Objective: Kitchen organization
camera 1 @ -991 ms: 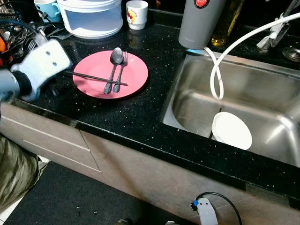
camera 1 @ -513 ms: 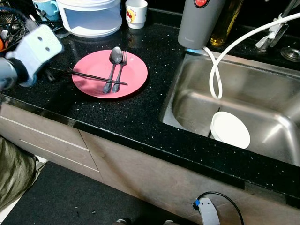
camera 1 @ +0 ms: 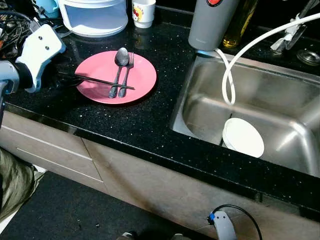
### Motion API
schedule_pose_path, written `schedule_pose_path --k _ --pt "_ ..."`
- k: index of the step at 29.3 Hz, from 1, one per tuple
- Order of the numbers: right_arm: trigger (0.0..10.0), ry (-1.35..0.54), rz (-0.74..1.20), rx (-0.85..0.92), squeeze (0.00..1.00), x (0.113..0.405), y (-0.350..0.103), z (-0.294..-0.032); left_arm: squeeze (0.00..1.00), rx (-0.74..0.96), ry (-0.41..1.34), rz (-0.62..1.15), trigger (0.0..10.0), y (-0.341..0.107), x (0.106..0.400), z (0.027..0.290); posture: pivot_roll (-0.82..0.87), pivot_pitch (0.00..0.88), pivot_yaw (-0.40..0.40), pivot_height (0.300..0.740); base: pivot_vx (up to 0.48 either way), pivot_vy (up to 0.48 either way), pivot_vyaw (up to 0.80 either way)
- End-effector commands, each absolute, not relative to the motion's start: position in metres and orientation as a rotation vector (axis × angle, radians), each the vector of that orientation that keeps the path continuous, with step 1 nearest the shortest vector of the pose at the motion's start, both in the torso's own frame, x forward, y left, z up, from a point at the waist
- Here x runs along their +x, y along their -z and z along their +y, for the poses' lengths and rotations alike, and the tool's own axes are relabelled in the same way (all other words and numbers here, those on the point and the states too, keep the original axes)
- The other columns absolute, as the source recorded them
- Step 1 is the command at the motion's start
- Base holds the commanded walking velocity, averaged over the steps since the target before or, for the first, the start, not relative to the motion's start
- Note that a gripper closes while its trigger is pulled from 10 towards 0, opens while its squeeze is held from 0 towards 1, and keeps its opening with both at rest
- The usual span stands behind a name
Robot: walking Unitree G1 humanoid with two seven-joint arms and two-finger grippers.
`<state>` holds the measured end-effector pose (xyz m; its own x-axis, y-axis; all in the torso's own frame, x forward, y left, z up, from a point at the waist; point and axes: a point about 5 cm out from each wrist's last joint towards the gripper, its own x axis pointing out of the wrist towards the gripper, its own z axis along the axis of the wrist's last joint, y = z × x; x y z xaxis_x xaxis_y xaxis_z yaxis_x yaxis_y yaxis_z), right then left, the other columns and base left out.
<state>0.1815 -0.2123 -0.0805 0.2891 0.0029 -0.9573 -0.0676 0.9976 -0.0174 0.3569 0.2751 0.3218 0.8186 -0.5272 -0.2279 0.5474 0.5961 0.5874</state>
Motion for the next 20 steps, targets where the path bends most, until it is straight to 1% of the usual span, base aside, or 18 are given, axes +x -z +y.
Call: schedule_pose_path --k 1,2,5,10,15,20 --pt "10.0 -0.038 1.298 -0.077 0.0 0.173 0.084 -0.217 0.0 0.652 0.64 0.022 10.0 -0.323 0.357 0.277 0.06 0.226 -0.059 0.74 0.0 0.0 0.0" --pt "10.0 -0.038 1.298 -0.077 0.0 0.173 0.084 -0.217 0.0 0.652 0.64 0.022 10.0 -0.323 0.357 0.277 0.06 0.226 -0.059 0.74 0.0 0.0 0.0" --pt "10.0 -0.035 1.298 -0.085 0.0 0.172 0.084 -0.219 0.0 0.563 0.685 0.058 10.0 -0.321 0.359 0.284 0.05 0.225 -0.062 0.74 0.0 0.0 0.0" --pt "10.0 -0.033 1.297 -0.091 0.0 0.172 0.084 -0.22 0.0 0.469 0.732 0.087 10.0 -0.315 0.36 0.288 0.05 0.224 -0.063 0.74 0.0 0.0 0.0" --pt "10.0 -0.025 1.292 -0.098 0.0 0.172 0.083 -0.221 0.0 0.415 0.776 0.125 10.0 -0.307 0.361 0.288 0.04 0.226 -0.062 0.74 0.0 0.0 0.0" --pt "10.0 -0.022 1.291 -0.1 0.0 0.172 0.083 -0.221 0.0 0.388 0.773 0.119 10.0 -0.31 0.363 0.288 0.04 0.23 -0.061 0.74 0.0 0.0 0.0"
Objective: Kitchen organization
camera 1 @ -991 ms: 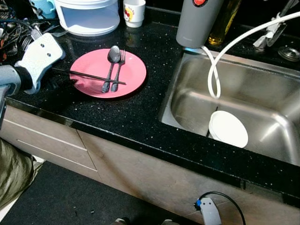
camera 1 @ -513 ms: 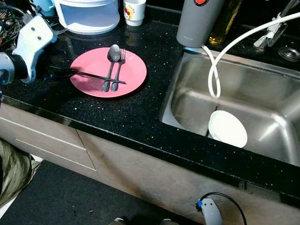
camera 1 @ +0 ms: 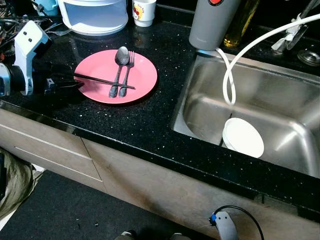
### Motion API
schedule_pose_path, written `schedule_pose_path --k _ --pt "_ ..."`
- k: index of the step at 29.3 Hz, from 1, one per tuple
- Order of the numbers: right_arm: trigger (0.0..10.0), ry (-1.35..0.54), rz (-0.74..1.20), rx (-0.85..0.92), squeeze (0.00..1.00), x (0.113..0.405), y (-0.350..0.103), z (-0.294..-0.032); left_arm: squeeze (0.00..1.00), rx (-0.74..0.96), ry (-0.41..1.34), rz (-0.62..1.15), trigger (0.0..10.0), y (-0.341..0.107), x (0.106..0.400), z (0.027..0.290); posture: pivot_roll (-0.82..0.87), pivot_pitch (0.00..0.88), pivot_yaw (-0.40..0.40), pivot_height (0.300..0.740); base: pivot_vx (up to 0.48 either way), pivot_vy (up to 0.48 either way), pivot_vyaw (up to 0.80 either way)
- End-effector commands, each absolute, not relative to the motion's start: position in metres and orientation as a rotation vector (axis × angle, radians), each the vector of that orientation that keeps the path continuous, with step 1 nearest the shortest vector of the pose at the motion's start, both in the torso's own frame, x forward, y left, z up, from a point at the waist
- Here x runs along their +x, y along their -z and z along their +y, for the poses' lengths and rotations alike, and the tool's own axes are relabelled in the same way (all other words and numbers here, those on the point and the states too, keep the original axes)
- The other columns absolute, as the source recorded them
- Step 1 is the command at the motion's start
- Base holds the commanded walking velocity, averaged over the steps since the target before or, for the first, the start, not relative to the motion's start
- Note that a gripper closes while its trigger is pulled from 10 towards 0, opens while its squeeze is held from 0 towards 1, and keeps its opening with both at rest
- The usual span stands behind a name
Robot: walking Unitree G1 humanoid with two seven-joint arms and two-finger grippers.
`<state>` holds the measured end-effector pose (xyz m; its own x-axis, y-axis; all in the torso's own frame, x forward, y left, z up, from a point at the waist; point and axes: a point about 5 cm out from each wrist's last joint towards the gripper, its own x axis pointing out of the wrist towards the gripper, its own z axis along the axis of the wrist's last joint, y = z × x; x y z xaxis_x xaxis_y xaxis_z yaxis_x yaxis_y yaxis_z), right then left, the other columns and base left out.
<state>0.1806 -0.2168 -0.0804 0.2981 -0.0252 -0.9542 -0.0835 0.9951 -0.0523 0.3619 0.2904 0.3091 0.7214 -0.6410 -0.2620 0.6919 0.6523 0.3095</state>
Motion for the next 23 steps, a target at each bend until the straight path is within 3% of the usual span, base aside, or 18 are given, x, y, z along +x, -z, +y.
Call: schedule_pose_path --k 1,16,21,23 --pt "10.0 -0.021 1.29 -0.1 0.0 0.172 0.083 -0.222 0.0 0.388 0.77 0.118 10.0 -0.311 0.363 0.288 0.04 0.23 -0.061 0.74 0.0 0.0 0.0" --pt "10.0 -0.008 1.288 -0.112 0.0 0.172 0.083 -0.225 0.0 0.414 0.797 0.169 10.0 -0.308 0.365 0.287 0.03 0.241 -0.062 0.74 0.0 0.0 0.0" --pt "10.0 -0.005 1.288 -0.122 0.0 0.171 0.083 -0.227 0.0 0.588 0.634 0.157 10.0 -0.322 0.373 0.287 0.03 0.246 -0.063 0.74 0.0 0.0 0.0" --pt "10.0 -0.004 1.288 -0.124 0.0 0.171 0.083 -0.227 0.0 0.621 0.653 0.159 10.0 -0.324 0.374 0.282 0.03 0.248 -0.061 0.74 0.0 0.0 0.0"
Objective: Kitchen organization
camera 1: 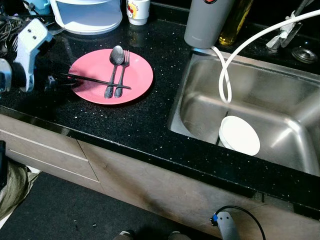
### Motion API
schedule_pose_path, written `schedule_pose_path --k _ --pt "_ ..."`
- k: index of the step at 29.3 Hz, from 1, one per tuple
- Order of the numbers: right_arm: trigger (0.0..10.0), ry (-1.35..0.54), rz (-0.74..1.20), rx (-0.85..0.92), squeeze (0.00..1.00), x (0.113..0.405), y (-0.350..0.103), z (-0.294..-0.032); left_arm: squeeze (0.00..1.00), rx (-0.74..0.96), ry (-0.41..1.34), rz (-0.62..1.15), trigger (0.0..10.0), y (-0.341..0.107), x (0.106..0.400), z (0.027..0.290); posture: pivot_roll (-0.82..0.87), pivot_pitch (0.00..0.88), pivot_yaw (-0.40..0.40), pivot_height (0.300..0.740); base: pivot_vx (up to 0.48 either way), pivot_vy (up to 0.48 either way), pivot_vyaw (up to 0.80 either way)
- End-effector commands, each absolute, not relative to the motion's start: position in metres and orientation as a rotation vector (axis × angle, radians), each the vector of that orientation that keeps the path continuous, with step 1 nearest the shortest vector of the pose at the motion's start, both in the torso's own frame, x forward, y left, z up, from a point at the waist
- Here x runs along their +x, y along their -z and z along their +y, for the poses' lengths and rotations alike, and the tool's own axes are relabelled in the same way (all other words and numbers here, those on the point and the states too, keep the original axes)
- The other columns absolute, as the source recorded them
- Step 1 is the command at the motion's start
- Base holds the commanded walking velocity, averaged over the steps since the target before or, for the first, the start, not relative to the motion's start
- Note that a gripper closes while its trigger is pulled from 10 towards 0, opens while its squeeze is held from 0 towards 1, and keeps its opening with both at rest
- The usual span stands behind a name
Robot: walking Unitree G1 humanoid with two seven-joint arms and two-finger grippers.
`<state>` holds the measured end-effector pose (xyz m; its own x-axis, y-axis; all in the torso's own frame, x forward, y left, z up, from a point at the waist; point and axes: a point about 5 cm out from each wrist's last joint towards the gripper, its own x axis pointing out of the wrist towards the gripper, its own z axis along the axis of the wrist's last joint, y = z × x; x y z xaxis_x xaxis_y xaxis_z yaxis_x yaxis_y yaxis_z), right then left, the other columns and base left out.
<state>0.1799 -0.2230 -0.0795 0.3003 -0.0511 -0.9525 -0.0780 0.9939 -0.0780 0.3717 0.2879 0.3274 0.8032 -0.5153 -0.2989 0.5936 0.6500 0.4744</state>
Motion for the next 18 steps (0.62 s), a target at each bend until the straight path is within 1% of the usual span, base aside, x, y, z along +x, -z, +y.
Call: schedule_pose_path --k 1,4,7,13,14,15,17,18 --pt "10.0 -0.004 1.288 -0.124 0.0 0.171 0.083 -0.227 0.0 0.635 0.671 0.166 10.0 -0.324 0.375 0.279 0.03 0.248 -0.061 0.74 0.0 0.0 0.0" --pt "10.0 -0.002 1.287 -0.126 0.0 0.171 0.083 -0.227 0.0 0.643 0.72 0.177 10.0 -0.323 0.376 0.272 0.02 0.249 -0.057 0.74 0.0 0.0 0.0" --pt "10.0 0.003 1.285 -0.125 0.0 0.171 0.083 -0.227 0.0 0.628 0.808 0.204 10.0 -0.318 0.376 0.264 0.02 0.252 -0.053 0.74 0.0 0.0 0.0" --pt "10.0 0.009 1.284 -0.125 0.0 0.171 0.083 -0.226 0.0 0.62 0.909 0.275 10.0 -0.308 0.374 0.26 0.01 0.255 -0.05 0.74 0.0 0.0 0.0" --pt "10.0 0.01 1.283 -0.125 0.0 0.171 0.083 -0.227 0.0 0.617 0.938 0.295 5.8 -0.306 0.373 0.26 0.01 0.256 -0.05 0.74 0.0 0.0 0.0" --pt "10.0 0.011 1.283 -0.126 0.0 0.171 0.083 -0.227 0.0 0.612 0.96 0.313 2.1 -0.304 0.372 0.259 0.01 0.256 -0.05 0.74 0.0 0.0 0.0" --pt "10.0 0.011 1.283 -0.126 0.0 0.171 0.083 -0.227 0.0 0.612 0.96 0.313 2.1 -0.304 0.372 0.259 0.01 0.256 -0.05 0.74 0.0 0.0 0.0" --pt "10.0 0.012 1.283 -0.126 0.0 0.171 0.083 -0.227 0.0 0.608 0.972 0.323 0.0 -0.303 0.371 0.259 0.01 0.257 -0.05 0.74 0.0 0.0 0.0"
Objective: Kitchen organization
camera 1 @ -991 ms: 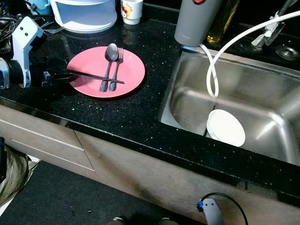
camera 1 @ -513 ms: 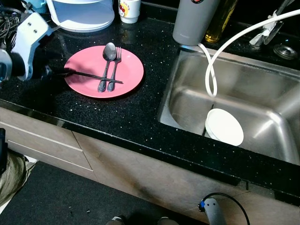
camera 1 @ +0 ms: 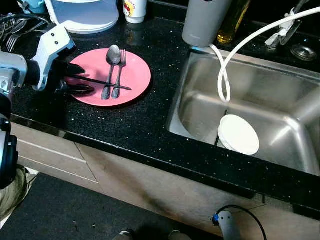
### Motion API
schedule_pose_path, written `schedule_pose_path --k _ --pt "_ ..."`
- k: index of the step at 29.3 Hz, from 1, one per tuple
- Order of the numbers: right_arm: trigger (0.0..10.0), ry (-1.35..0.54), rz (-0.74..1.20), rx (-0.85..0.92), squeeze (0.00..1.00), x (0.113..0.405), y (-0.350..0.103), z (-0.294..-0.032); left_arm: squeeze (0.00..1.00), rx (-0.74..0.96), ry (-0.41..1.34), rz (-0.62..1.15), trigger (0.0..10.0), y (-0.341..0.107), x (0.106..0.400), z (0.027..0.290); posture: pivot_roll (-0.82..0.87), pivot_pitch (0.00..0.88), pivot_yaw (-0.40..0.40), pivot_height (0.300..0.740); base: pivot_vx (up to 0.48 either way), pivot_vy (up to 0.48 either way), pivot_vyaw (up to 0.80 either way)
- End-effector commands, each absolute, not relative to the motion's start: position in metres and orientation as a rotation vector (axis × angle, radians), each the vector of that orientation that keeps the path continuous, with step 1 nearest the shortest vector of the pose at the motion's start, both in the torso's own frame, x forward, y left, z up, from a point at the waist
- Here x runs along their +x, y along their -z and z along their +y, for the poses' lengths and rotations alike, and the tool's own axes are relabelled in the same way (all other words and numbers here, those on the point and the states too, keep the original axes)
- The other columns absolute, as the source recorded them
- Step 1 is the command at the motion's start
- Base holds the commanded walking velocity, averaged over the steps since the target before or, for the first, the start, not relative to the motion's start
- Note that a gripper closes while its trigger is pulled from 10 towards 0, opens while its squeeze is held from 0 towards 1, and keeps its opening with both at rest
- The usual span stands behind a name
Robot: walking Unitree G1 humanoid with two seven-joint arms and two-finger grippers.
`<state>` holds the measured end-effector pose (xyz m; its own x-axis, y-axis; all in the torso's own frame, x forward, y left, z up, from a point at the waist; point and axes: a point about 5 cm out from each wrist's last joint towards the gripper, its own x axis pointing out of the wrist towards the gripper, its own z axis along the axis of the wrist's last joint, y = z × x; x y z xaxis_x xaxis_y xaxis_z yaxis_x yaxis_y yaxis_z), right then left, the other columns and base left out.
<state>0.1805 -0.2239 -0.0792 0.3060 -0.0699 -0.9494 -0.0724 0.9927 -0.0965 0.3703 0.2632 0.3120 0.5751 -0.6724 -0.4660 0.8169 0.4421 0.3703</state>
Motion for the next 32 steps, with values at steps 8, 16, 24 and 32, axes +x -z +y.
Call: schedule_pose_path --k 8,16,24,32 --pt "10.0 0.015 1.282 -0.133 0.0 0.172 0.082 -0.227 0.0 0.606 1.021 0.353 0.0 -0.301 0.368 0.26 0.01 0.255 -0.051 0.74 0.0 0.0 0.0" --pt "10.0 0.014 1.28 -0.137 0.0 0.173 0.082 -0.226 0.0 0.575 0.976 0.243 0.0 -0.314 0.371 0.259 0.02 0.236 -0.051 0.74 0.0 0.0 0.0" --pt "10.0 0.01 1.281 -0.138 0.0 0.173 0.083 -0.225 0.0 0.462 0.912 0.035 0.0 -0.346 0.372 0.257 0.03 0.218 -0.05 0.74 0.0 0.0 0.0" --pt "10.0 0.008 1.28 -0.136 0.0 0.173 0.083 -0.223 0.0 0.142 0.873 -0.415 0.0 -0.409 0.364 0.25 0.02 0.208 -0.051 0.74 0.0 0.0 0.0"
